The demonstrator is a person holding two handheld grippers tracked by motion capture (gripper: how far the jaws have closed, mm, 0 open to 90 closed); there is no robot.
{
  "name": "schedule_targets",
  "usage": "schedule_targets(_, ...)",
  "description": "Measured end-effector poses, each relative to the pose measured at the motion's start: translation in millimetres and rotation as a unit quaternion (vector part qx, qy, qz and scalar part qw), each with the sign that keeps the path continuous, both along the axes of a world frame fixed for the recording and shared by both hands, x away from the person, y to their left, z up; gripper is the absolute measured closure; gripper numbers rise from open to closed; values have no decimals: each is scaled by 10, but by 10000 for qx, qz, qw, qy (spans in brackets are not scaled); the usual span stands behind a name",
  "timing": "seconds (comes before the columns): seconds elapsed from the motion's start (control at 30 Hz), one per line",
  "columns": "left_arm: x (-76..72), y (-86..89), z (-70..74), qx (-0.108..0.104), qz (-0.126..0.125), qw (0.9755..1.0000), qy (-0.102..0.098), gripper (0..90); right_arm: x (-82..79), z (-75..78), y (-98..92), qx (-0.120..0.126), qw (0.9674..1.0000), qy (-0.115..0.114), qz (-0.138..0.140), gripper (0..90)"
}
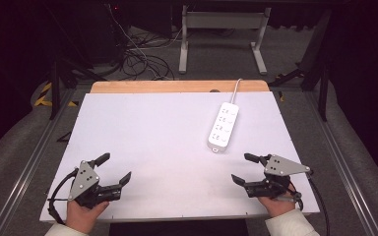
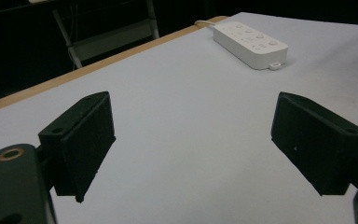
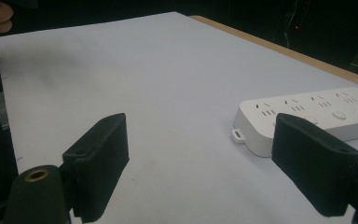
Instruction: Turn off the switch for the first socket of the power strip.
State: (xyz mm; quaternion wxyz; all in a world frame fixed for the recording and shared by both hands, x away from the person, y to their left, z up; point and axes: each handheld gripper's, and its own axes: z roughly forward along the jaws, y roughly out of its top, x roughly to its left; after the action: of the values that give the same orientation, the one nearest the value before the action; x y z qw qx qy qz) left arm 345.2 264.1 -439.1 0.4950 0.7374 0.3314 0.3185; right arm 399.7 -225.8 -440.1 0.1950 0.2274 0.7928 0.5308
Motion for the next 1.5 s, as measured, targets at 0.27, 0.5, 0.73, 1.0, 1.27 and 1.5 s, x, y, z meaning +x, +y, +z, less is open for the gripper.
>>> schedule_targets(0.27, -22, -3, 7, 6, 26, 10000, -65, 137, -3, 10, 1, 2, 10000, -20, -4, 194)
schedule_targets(0.5, -26, 7, 11, -10, 42, 10000, -63, 137, 1, 14, 6, 1, 10000, -24, 3, 194)
schedule_targets(0.73, -24, 12, 11, -33, 54, 10000, -48, 137, 1, 28, 9, 10, 10000, -35, -13, 194)
schedule_targets(1.0, -23, 10, 12, -31, 65, 10000, -35, 137, 29, 65, 36, -66, 10000, 46, -32, 202)
schedule_targets(1.27, -31, 14, 16, -37, 78, 10000, -36, 138, 92, 169, 107, -173, 9998, 65, 8, 211)
schedule_targets(1.5, -29, 15, 16, -33, 85, 10000, -34, 138, 164, 241, 132, -248, 9996, 113, -12, 222)
